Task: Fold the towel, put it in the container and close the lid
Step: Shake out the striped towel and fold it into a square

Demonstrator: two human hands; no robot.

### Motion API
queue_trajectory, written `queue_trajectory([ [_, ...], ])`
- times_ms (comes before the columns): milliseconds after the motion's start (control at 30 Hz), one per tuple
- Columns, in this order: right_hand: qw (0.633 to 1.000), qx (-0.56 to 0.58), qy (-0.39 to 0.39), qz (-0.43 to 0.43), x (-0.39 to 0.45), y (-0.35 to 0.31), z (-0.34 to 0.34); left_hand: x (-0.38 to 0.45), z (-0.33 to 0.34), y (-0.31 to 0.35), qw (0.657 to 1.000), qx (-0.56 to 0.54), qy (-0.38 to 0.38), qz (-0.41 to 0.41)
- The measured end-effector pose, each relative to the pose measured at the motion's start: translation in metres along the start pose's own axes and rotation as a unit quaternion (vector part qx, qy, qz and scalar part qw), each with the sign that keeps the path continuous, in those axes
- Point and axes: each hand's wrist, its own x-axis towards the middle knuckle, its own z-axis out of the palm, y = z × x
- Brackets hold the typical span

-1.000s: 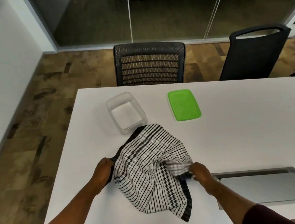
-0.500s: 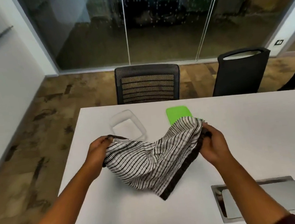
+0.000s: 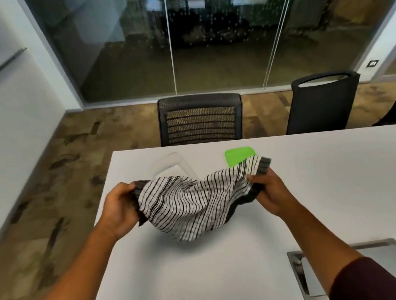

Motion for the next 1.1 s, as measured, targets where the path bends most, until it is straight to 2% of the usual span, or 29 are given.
queue_trajectory([
  [67, 0.998, -0.067, -0.009, 0.015, 0.0, 0.002, -0.003, 0.002, -0.012, 0.001, 0.998, -0.036, -0.015, -0.04],
  [167, 0.982, -0.181, 0.016, 0.053, -0.001, 0.012, -0.009, 0.016, -0.02, -0.015, 0.989, 0.022, 0.008, -0.149],
  [233, 0.983, -0.175, 0.04, 0.046, 0.002, 0.013, -0.012, 0.021, -0.021, -0.027, 0.975, 0.1, 0.032, -0.198],
  [267, 0.986, -0.158, 0.044, 0.037, 0.002, 0.011, -0.012, 0.021, -0.023, -0.03, 0.972, 0.121, 0.044, -0.195],
  [367, 0.992, -0.112, 0.047, 0.026, -0.001, 0.006, -0.01, 0.025, -0.027, -0.028, 0.983, 0.121, 0.037, -0.137],
  [467, 0.974, -0.21, 0.074, 0.039, -0.005, 0.01, -0.016, 0.024, -0.024, -0.026, 0.978, 0.184, 0.023, -0.092],
  [533, 0.969, -0.223, 0.1, 0.03, -0.003, 0.01, -0.024, 0.027, -0.022, -0.025, 0.982, 0.183, 0.034, -0.026],
  [633, 0.982, -0.122, 0.144, 0.023, -0.001, -0.001, -0.033, 0.03, -0.02, -0.018, 0.987, 0.137, 0.06, 0.061],
  [767, 0.988, -0.06, 0.137, 0.045, -0.002, -0.014, -0.043, 0.029, -0.019, -0.008, 0.969, 0.2, 0.093, 0.109],
  [867, 0.991, -0.063, 0.113, -0.02, -0.002, -0.026, -0.048, 0.027, -0.018, -0.002, 0.961, 0.222, 0.098, 0.131],
  [933, 0.987, -0.068, 0.125, -0.074, 0.001, -0.034, -0.051, 0.025, -0.018, 0.004, 0.956, 0.222, 0.118, 0.15],
  [1000, 0.976, -0.111, 0.157, -0.098, 0.004, -0.037, -0.056, 0.024, -0.018, 0.011, 0.952, 0.216, 0.137, 0.171],
  [1100, 0.942, -0.239, 0.209, -0.112, 0.005, -0.036, -0.061, 0.024, -0.02, 0.02, 0.947, 0.211, 0.14, 0.197],
])
